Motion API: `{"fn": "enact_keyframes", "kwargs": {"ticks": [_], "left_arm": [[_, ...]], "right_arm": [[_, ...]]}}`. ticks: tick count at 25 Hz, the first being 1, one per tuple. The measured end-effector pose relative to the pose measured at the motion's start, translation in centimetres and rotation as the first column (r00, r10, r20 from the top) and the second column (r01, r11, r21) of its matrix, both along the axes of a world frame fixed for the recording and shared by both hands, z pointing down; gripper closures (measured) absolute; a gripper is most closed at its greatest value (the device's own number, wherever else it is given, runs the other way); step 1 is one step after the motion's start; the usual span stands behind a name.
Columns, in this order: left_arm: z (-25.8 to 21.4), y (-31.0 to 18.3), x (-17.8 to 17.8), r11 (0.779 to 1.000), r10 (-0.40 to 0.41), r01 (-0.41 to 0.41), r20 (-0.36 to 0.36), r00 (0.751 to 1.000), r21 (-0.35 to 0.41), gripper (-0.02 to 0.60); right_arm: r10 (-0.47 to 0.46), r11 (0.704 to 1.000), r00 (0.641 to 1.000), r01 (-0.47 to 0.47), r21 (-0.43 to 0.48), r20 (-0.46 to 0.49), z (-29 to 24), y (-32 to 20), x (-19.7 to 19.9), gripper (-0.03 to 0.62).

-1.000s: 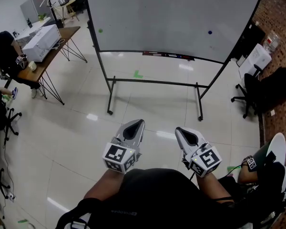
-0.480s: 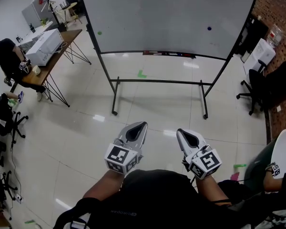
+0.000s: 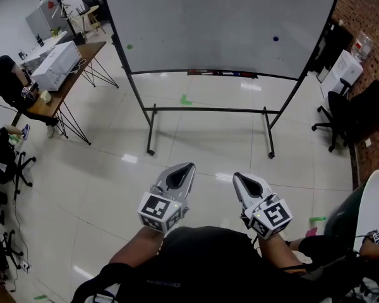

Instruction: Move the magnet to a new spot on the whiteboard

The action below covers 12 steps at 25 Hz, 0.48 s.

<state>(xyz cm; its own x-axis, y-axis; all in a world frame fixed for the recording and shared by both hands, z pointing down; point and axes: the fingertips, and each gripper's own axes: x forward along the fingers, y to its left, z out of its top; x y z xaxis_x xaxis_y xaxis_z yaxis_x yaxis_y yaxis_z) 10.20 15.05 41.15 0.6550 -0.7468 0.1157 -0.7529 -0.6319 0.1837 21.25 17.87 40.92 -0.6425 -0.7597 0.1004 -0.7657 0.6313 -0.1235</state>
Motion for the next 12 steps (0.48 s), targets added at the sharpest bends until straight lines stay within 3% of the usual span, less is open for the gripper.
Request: {"fn": "enact_keyframes", "kwargs": {"ticks": [12], "left_arm": [[-0.63, -0.99, 0.27, 1.000, -0.002, 0.002, -0.019, 1.000, 0.020, 0.565]], "right_arm": [[-0.018, 1.000, 0.999, 0.019, 0.021, -0.029, -0.86, -0.71, -0.20, 0.583]]}}
